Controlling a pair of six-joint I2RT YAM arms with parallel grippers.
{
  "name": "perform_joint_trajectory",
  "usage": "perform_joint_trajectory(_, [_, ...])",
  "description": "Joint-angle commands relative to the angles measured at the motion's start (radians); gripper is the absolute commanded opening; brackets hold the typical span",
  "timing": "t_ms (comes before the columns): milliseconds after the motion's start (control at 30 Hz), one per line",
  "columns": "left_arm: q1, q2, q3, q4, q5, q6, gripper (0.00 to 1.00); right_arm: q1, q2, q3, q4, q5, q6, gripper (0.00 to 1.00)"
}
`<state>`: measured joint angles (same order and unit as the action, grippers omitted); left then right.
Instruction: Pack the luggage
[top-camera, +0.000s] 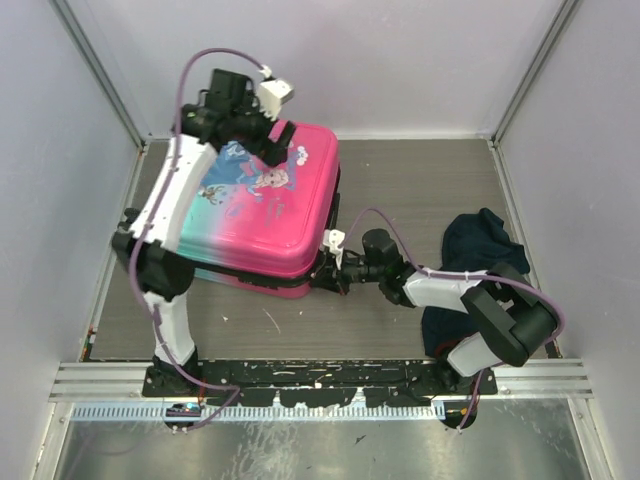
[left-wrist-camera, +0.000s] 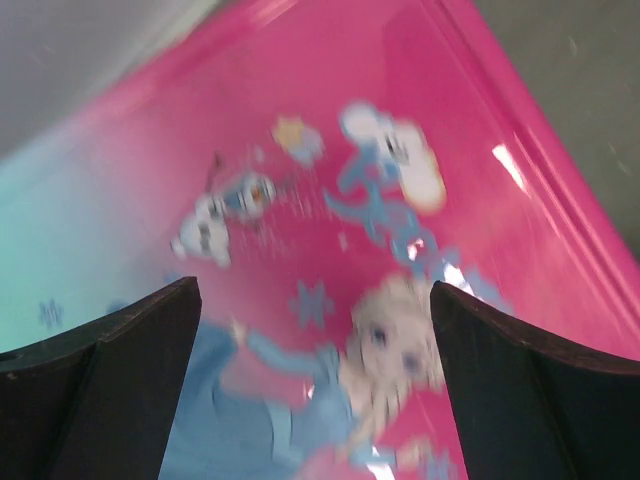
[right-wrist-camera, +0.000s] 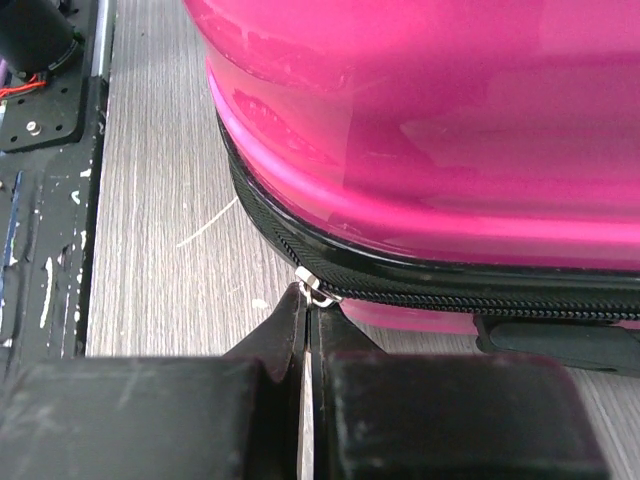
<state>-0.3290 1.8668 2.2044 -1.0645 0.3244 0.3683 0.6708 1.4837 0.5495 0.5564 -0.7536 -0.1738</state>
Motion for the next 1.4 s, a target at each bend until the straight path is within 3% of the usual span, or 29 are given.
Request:
perform_joint_trajectory(0, [-0.075, 0.211, 0.274, 0.203, -0.353, -0.190, 0.98, 0.052, -0.010, 0.012, 0.173, 0.138, 0.087, 0.01])
perform_joint_trajectory(100, [-0.128, 0.369, 0.405, 0.354, -0.620, -0.141, 0.98, 0.071, -0.011, 0.000, 0.178, 0.144, 0.073, 0.01])
perform_joint_trajectory(233, [-0.192, 0.491, 0.406, 0.660, -0.837, 0.088, 0.98, 0.078, -0.014, -0.015, 0.183, 0.157, 0.060, 0.01])
perform_joint_trajectory(367, [-0.205, 0.583, 0.390, 0.939, -0.907, 0.274, 0.98, 0.079, -0.017, -0.021, 0.183, 0.164, 0.059, 0.01])
perform_joint_trajectory(600, [-0.201, 0.724, 0.437, 1.127, -0.871, 0.469, 0.98, 0.083, -0.016, -0.024, 0.184, 0.164, 0.059, 0.01])
perform_joint_trajectory(767, [-0.198, 0.783, 0.483, 1.141, -0.852, 0.549, 0.98, 0.085, -0.011, -0.021, 0.186, 0.164, 0.068, 0.01])
perform_joint_trajectory(867, [-0.199, 0.763, 0.464, 1.067, -0.807, 0.516, 0.98, 0.087, -0.016, -0.023, 0.182, 0.184, 0.073, 0.01])
perform_joint_trajectory(1067, [-0.214, 0.603, 0.210, 0.921, -0.618, 0.504, 0.98, 0.083, -0.022, -0.008, 0.147, 0.193, 0.049, 0.01])
perform_joint_trajectory(1233, [-0.214, 0.558, 0.196, 0.686, -0.542, 0.441, 0.98, 0.048, -0.040, 0.001, 0.112, 0.186, 0.030, 0.01])
perform_joint_trajectory(1367, [-0.213, 0.483, 0.079, 0.604, -0.486, 0.449, 0.98, -0.028, -0.054, 0.012, 0.085, 0.170, 0.008, 0.01])
